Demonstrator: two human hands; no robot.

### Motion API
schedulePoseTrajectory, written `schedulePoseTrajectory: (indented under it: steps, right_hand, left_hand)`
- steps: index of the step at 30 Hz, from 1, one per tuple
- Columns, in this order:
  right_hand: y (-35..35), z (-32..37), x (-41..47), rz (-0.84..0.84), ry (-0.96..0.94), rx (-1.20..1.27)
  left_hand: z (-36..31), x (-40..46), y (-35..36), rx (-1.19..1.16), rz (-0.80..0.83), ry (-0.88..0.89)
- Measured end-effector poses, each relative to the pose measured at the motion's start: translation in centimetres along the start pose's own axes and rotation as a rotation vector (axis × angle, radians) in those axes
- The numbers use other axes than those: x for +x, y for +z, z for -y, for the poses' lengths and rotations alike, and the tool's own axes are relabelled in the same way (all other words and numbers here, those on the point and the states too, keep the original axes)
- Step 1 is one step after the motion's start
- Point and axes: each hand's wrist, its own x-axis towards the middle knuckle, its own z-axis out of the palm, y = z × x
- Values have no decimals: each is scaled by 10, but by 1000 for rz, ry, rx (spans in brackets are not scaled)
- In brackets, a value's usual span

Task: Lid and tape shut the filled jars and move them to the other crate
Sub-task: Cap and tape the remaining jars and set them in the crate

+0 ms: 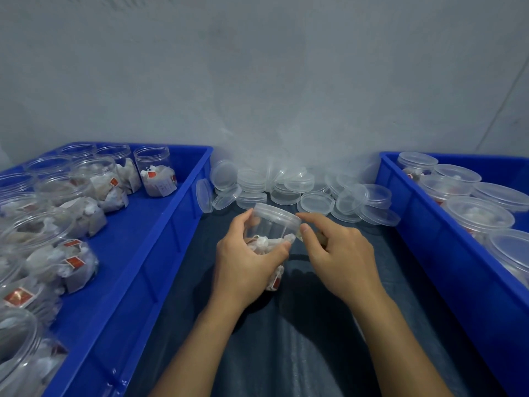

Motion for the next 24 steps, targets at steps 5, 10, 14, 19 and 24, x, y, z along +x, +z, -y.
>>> schedulePoseTrajectory:
  steps: [5, 10, 14, 19, 24]
  right_hand:
    - [2, 2, -2, -84, -66, -33]
    - [2, 4, -2, -93, -68, -60]
    - [1, 5, -3, -36, -23, -57]
    - [-1, 12, -5, -41, -30, -60]
    - [0, 27, -12, -89, -135, -91]
  left_hand:
    - [2, 1, -1, -32, 12, -17]
    - [3, 2, -2, -30, 40, -25]
    - [1, 3, -7, -11, 96, -23]
    - [-2, 2, -12, 57, 158, -13]
    - [-7, 6, -17, 236, 44, 9]
